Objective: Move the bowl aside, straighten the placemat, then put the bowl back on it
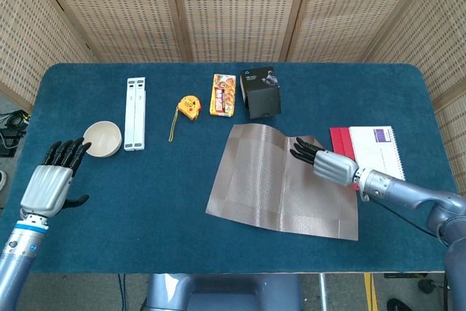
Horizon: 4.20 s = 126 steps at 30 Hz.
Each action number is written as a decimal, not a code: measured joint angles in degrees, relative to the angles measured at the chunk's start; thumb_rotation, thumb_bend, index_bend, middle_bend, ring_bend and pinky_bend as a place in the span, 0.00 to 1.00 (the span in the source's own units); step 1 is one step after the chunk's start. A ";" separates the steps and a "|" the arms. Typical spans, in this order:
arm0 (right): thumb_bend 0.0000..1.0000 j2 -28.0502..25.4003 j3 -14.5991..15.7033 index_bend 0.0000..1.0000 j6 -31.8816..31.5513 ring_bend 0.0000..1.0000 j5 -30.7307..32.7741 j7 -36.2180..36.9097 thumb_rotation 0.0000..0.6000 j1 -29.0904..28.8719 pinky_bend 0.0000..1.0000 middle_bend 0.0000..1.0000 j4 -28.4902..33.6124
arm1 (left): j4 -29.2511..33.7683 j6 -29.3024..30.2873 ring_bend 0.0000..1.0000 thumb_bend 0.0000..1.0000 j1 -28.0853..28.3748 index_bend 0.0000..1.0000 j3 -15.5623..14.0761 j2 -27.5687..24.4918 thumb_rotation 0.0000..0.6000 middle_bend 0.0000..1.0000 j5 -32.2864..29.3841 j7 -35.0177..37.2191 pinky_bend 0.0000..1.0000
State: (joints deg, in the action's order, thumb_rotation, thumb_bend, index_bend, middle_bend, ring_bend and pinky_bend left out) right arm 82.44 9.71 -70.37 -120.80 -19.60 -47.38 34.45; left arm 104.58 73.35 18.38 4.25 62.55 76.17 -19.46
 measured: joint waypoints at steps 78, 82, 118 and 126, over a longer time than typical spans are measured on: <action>0.00 -7.66 -11.36 0.00 -18.21 0.00 30.28 21.27 1.00 37.14 0.00 0.00 43.01 | -41.49 -25.64 0.00 0.18 35.53 0.18 -5.02 39.64 1.00 0.00 21.80 22.03 0.00; 0.00 -7.66 -11.77 0.00 -18.17 0.00 30.55 20.83 1.00 37.38 0.00 0.00 43.16 | -41.19 -25.52 0.00 0.33 35.79 0.22 -5.12 39.74 1.00 0.00 21.33 21.66 0.00; 0.00 -8.69 -12.15 0.00 -19.82 0.00 27.52 22.50 1.00 38.24 0.00 0.00 44.06 | -42.70 -17.05 0.00 0.48 32.95 0.75 -4.72 41.97 1.00 0.00 18.93 20.81 0.00; 0.00 -9.01 -12.11 0.00 -20.53 0.00 26.81 22.49 1.00 38.53 0.00 0.00 44.61 | -30.95 -16.42 0.00 0.49 29.17 0.76 -5.90 35.33 1.00 0.00 15.95 13.31 0.00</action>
State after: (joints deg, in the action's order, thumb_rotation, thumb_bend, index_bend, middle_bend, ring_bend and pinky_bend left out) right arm 73.43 -2.40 -90.90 -93.99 2.89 -8.85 79.06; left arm 73.63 56.94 47.54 -1.65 97.88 92.12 -6.14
